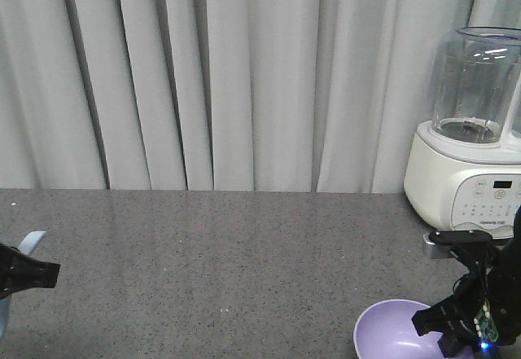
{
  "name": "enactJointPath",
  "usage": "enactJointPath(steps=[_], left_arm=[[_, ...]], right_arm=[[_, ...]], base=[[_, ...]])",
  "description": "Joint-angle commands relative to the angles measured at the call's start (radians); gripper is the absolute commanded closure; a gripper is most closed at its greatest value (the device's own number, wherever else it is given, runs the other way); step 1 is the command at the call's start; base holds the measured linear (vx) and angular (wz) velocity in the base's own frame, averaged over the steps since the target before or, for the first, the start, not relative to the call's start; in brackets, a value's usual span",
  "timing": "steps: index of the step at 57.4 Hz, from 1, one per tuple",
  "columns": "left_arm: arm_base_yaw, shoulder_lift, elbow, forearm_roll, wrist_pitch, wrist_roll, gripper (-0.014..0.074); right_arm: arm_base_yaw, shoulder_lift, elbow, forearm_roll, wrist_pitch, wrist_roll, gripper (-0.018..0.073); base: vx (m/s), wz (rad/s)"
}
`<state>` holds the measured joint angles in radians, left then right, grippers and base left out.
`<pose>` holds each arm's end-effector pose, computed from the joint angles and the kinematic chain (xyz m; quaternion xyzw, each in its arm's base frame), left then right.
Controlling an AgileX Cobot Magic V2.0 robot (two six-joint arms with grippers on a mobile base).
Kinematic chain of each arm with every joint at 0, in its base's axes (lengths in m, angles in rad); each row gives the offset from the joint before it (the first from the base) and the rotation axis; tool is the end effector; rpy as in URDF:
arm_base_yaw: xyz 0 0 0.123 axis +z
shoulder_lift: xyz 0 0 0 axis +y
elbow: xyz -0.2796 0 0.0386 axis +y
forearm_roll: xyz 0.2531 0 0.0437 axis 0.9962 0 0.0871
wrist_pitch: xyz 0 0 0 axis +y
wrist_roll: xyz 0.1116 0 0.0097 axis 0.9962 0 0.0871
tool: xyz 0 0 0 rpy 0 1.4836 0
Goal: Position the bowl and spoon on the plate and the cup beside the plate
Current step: 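Grasp the lilac bowl rim with the right gripper and lift it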
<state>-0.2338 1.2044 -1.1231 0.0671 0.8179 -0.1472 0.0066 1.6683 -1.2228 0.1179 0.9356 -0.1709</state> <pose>0.2627 -0.0569 0.3397 0.0524 0.9270 -0.0394 0.3694 0.3436 0.0129 0.2207 -0.0597 0.9873 0.0403 0.1416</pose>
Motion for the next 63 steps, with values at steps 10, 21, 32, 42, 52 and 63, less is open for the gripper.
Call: enactJointPath(steps=[10, 21, 32, 42, 52, 63], left_arm=[[-0.008, -0.055, -0.028, 0.006, -0.104, -0.004, 0.0599], [-0.008, -0.094, -0.028, 0.005, -0.128, -0.004, 0.0599], [-0.008, -0.173, -0.027, 0.008, -0.204, -0.003, 0.0599], [-0.008, -0.244, -0.027, 0.028, -0.217, 0.039, 0.0599], [-0.008, -0.34, 0.017, 0.028, -0.293, 0.048, 0.0599], [-0.008, -0.461, 0.148, 0.024, -0.329, 0.045, 0.0599]], right_arm=[[0.004, -0.207, -0.026, 0.096, -0.146, -0.081, 0.0571], [0.004, -0.377, -0.024, 0.132, -0.23, -0.09, 0.057], [0.004, -0.541, 0.012, 0.126, -0.295, -0.09, 0.057], [0.004, -0.736, 0.15, 0.126, -0.381, -0.094, 0.057], [0.003, -0.882, 0.212, 0.119, -0.4, -0.094, 0.057], [0.003, -0.951, 0.212, 0.119, -0.401, -0.094, 0.0568]], base=[[0.0, 0.0], [0.0, 0.0], [0.0, 0.0], [0.0, 0.0], [0.0, 0.0], [0.0, 0.0]])
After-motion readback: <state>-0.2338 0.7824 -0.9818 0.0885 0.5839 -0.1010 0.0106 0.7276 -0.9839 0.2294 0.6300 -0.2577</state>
